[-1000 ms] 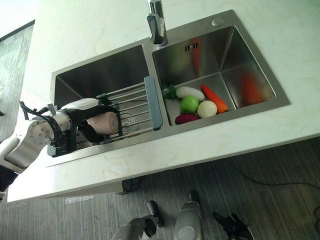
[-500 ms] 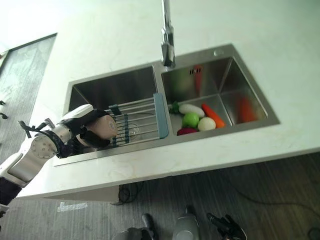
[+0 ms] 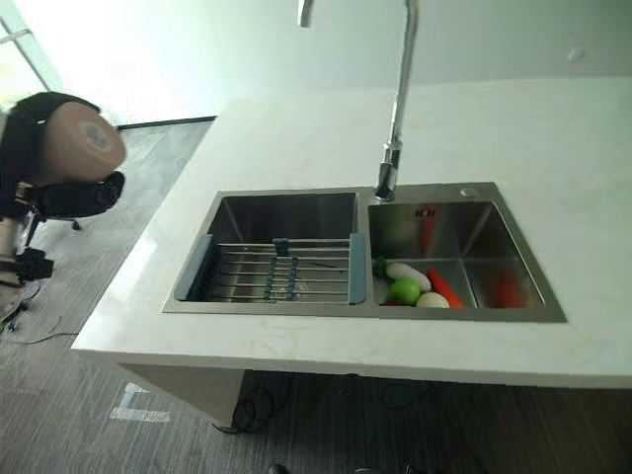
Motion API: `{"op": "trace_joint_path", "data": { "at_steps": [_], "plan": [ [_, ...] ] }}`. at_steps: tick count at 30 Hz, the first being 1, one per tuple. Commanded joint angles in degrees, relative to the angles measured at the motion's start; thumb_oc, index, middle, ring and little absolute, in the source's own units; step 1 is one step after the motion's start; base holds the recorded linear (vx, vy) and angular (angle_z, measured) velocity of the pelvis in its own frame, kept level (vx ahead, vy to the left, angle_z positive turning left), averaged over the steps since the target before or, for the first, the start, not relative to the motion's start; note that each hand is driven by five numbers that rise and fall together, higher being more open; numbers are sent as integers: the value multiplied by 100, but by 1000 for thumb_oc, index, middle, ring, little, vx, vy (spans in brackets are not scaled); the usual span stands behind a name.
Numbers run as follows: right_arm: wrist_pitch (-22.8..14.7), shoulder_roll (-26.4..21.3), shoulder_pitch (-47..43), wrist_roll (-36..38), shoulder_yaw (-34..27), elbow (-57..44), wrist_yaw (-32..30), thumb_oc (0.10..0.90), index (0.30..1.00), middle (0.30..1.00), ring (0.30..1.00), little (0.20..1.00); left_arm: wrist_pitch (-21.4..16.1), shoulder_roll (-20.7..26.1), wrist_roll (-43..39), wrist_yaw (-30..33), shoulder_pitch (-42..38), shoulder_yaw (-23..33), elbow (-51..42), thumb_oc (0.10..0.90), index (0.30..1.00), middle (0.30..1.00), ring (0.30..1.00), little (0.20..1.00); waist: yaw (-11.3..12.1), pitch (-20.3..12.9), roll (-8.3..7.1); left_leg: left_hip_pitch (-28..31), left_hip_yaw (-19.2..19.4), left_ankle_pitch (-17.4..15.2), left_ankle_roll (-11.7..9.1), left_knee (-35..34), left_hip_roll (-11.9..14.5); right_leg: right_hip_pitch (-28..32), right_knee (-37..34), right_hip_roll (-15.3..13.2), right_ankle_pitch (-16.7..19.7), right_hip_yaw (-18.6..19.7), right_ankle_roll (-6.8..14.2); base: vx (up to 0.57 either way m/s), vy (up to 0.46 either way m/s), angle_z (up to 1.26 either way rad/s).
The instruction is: Place the dishes in the dishwasher.
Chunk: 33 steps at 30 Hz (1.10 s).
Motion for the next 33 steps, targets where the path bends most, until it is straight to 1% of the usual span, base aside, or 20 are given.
{"op": "trace_joint_path", "data": {
  "at_steps": [1,3,4,6,7,8,11,12,13,15,18,22,23,25,26,28,29,30,31,33],
  "plan": [
    [61,-181,-214,-512,79,45,332,800,900,900,900,900,-19,379,-318,475,-434,1100,126,400,300,300,300,300,-48,92,152,-173,-171,-1044,-232,903,264,322,-230,101,-499,-370,285,-143,-110,44],
    [141,-217,-222,-716,161,90,426,800,900,900,900,900,-204,333,-550,322,-219,1310,236,400,300,300,300,300,3,171,201,-435,-104,-799,-362,903,390,309,-230,110,-505,-542,275,-197,-83,79],
    [91,-226,-218,-984,215,108,486,800,900,900,900,900,-322,240,-798,121,-86,1439,307,400,300,300,300,300,60,276,232,-588,53,-675,-459,903,485,378,-230,83,-565,-715,282,-235,-57,106],
    [2,-248,-236,-938,235,96,452,800,900,900,900,900,-586,37,-904,27,40,1499,422,400,300,300,300,300,88,396,229,-516,404,-545,-438,903,498,416,-230,-31,-507,-1030,267,-283,-18,161],
    [-21,-260,-269,-773,228,92,454,800,900,900,900,900,-694,-128,-881,28,69,1437,443,400,300,300,300,300,85,455,170,-370,654,-540,-342,903,404,426,-230,-147,-431,-1182,254,-219,5,168],
    [-46,-273,-309,-648,199,85,455,800,900,900,900,900,-784,-242,-868,76,51,1360,438,400,300,300,300,300,75,467,85,-136,745,-748,-290,903,276,484,-230,-244,-490,-1186,285,-239,35,127],
    [-281,-292,-404,-532,108,31,469,800,900,900,900,900,-856,-465,-829,212,-50,1195,400,400,300,300,300,300,66,491,-93,284,1227,-1000,-24,903,32,459,-230,-549,-317,-1456,270,-265,106,130],
    [-407,-329,-425,-496,92,-23,464,800,900,900,900,900,-917,-513,-909,188,-141,1128,431,400,300,300,300,300,27,466,-122,488,1512,-926,-35,903,122,433,-230,-663,-243,-1689,249,-400,276,178],
    [-424,-359,-406,-377,107,-110,545,800,900,900,900,900,-1027,-506,-999,153,-311,1005,577,400,300,300,300,300,-56,402,-36,652,1635,-1066,-89,903,175,387,-230,-684,-136,-1959,252,-335,320,189],
    [-331,-354,-440,-348,164,-155,641,800,900,900,900,900,-1073,-430,-1073,92,-462,869,714,400,300,300,300,300,-74,368,41,601,1595,-1291,-42,903,81,326,-230,-687,-27,-2052,295,-154,268,194],
    [-209,-293,-535,-144,213,-186,679,800,900,900,900,900,-1120,-449,-906,75,-555,741,716,400,300,300,300,300,-39,357,62,527,1458,-1482,47,903,-46,247,-230,-704,94,-2077,398,-58,174,104],
    [-152,-111,-693,-177,306,-301,532,800,900,900,900,900,-1133,-481,-504,-66,-596,536,326,400,300,300,300,300,207,354,96,422,1151,-1613,191,903,-234,285,-230,-793,276,-2282,534,-50,230,51],
    [-202,-33,-696,-160,318,-371,480,800,900,900,900,900,-1099,-528,-434,-123,-613,458,122,400,300,300,300,300,285,359,136,405,1125,-1597,246,903,-221,426,-230,-815,365,-2464,480,-44,253,57],
    [-223,35,-668,-196,324,-518,409,800,900,900,900,900,-1007,-609,-293,-159,-646,371,-113,400,300,300,300,300,301,403,195,408,1044,-1574,309,903,-185,548,-230,-775,468,-2534,405,8,164,40],
    [-233,54,-643,-231,314,-595,382,800,900,900,900,900,-976,-667,-194,-155,-673,297,-216,400,300,300,300,300,259,447,217,421,939,-1569,348,903,-183,562,-227,-713,543,-2399,397,37,102,39],
    [-246,44,-586,-105,274,-664,352,800,900,900,900,900,-1025,-786,21,-123,-805,23,-323,400,300,300,300,300,38,551,214,443,538,-1607,451,903,-267,399,-135,-454,591,-1610,453,11,22,54],
    [-305,5,-514,-88,220,-638,445,800,900,900,900,900,-1065,-835,148,-131,-1028,-293,-279,400,300,300,300,300,-216,637,166,390,247,-1502,534,903,-355,239,-229,-133,575,-931,419,-23,-26,128],
    [-315,-12,-503,-53,203,-624,452,800,900,900,900,900,-1066,-843,174,-147,-1111,-394,-277,400,300,300,300,300,-268,635,145,378,176,-1491,538,903,-379,208,-230,-91,495,-754,426,-6,-55,202],
    [-321,-53,-474,-103,172,-597,523,800,900,900,900,900,-947,-865,261,-168,-1338,-650,-296,400,300,300,300,300,-382,625,68,371,35,-1486,542,903,-447,168,-230,-65,345,-365,483,47,-62,202],
    [-258,-96,-455,-105,127,-567,556,800,900,900,900,900,-841,-899,244,-279,-1601,-852,-303,400,300,300,300,300,-475,565,-66,333,-49,-1482,533,903,-550,39,-230,-140,328,99,608,39,-90,101]
  ]
}}
